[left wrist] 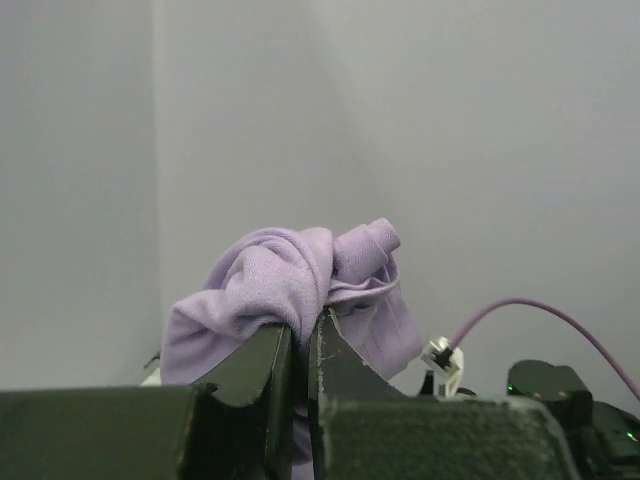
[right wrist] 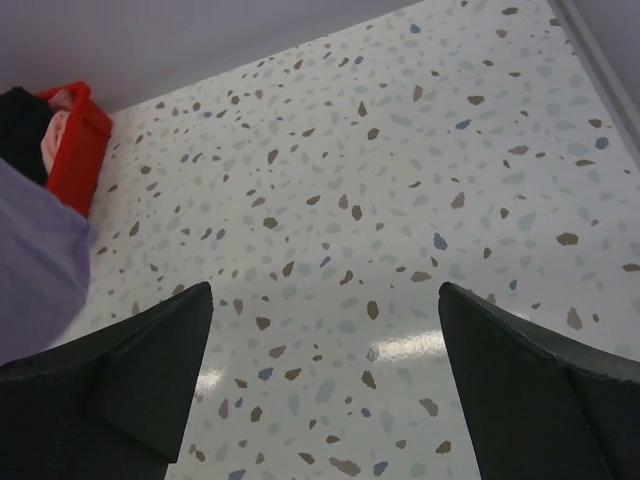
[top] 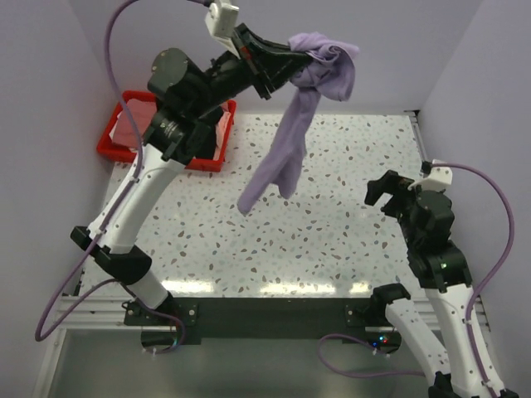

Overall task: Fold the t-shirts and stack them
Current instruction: Move the tshirt to the center of the board, then flatten the tshirt out

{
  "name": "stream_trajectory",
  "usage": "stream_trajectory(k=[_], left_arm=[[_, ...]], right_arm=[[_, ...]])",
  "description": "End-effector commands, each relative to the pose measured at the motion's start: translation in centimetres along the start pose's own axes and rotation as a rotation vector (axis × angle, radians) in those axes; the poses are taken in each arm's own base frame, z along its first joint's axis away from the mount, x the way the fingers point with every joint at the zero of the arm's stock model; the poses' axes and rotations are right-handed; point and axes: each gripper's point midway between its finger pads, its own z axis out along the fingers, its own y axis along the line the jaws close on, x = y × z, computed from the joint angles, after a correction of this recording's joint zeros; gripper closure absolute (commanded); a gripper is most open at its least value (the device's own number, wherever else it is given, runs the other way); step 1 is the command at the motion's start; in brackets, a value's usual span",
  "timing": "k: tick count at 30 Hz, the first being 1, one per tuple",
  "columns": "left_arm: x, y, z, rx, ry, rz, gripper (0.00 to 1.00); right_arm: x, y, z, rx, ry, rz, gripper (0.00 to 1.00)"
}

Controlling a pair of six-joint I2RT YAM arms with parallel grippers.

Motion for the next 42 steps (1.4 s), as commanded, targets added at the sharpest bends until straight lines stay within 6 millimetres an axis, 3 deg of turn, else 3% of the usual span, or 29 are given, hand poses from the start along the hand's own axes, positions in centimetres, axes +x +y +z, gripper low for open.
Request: stream_trajectory(k=[1,3,6,7,9,10,12,13,14,15,16,17,18,19,20,22,24,28,31,33,35,37,42], left_arm=[[0.0,-3.3,1.1,0.121,-0.032,0.036,1.0],[2.5,-3.5,1.9,0.14,0.016,-0.016,1.0],[5.5,-2.5,1.5,0.117,0.091,-0.066,1.0],[8.7,-1.7,0.3,0.079,0.155,-0.102,1.0],[12.0,0.1,-1.7,-0.014,0.176,-0.123,1.0],[17.1,1.3,-5.2,-0.096,0.256,-0.175,1.0],[20.9,3.9,-8.7,-0.251,0.266,-0.187,0.94],[25.1,5.0,-12.6,-0.346,0.343,-0.211,0.88],[26.9,6.9,-14.8,-0.472,0.368,-0.204,0.81],[30.2,8.2,-18.8,-0.597,0.473,-0.227,0.67],[31.5,9.1,-20.8,-0.689,0.522,-0.235,0.5],[31.9,10.9,-23.1,-0.832,0.537,-0.207,0.35],[33.3,11.3,-26.1,-0.922,0.63,-0.202,0.18],[33.2,11.6,-27.4,-0.974,0.645,-0.185,0.04],[32.8,12.4,-28.7,-1.053,0.645,-0.144,0.0],[32.6,12.8,-30.9,-1.132,0.678,-0.109,0.0],[32.5,13.0,-31.9,-1.171,0.689,-0.089,0.0],[35.8,12.1,-31.3,-1.077,0.773,-0.166,0.0],[39.4,9.8,-29.9,-0.915,0.845,-0.3,0.0],[40.7,7.4,-28.6,-0.779,0.866,-0.391,0.0],[42.3,4.8,-28.8,-0.695,0.906,-0.46,0.0],[43.4,3.0,-29.5,-0.674,0.945,-0.493,0.0],[45.4,2.4,-34.3,-0.833,1.045,-0.493,0.0]], right_arm=[[-1.0,-2.8,0.0,0.167,-0.055,0.054,0.01],[-0.9,-4.2,-0.2,0.249,-0.064,0.05,0.01],[-0.2,-4.8,-0.2,0.28,-0.037,0.037,0.01],[0.3,-5.0,0.1,0.291,-0.015,0.03,0.01],[1.3,-5.3,0.4,0.306,0.02,0.013,0.01],[1.7,-5.5,0.5,0.313,0.038,0.001,0.01],[2.7,-5.7,0.9,0.326,0.084,-0.019,0.01],[2.8,-5.7,1.0,0.329,0.093,-0.021,0.01],[3.2,-5.5,1.4,0.326,0.117,-0.027,0.01],[3.6,-5.1,1.6,0.303,0.135,-0.029,0.01],[3.9,-4.9,1.9,0.29,0.149,-0.029,0.01],[4.4,-4.7,2.3,0.28,0.168,-0.034,0.01],[4.6,-4.3,2.7,0.261,0.175,-0.032,0.01],[5.3,-4.0,3.1,0.24,0.2,-0.032,0.01],[5.7,-3.9,3.3,0.234,0.213,-0.031,0.01],[7.0,-3.8,3.8,0.234,0.269,-0.033,0.01],[8.1,-3.8,4.1,0.246,0.322,-0.029,0.01],[10.1,-3.9,4.8,0.266,0.398,-0.004,0.01],[11.4,-3.4,5.6,0.252,0.44,0.025,0.01],[11.9,-4.6,5.8,0.318,0.449,0.011,0.01],[12.5,-5.5,6.2,0.377,0.468,-0.004,0.01],[12.8,-6.0,6.3,0.408,0.475,-0.018,0.01],[12.8,-6.6,6.3,0.431,0.453,-0.019,0.01]])
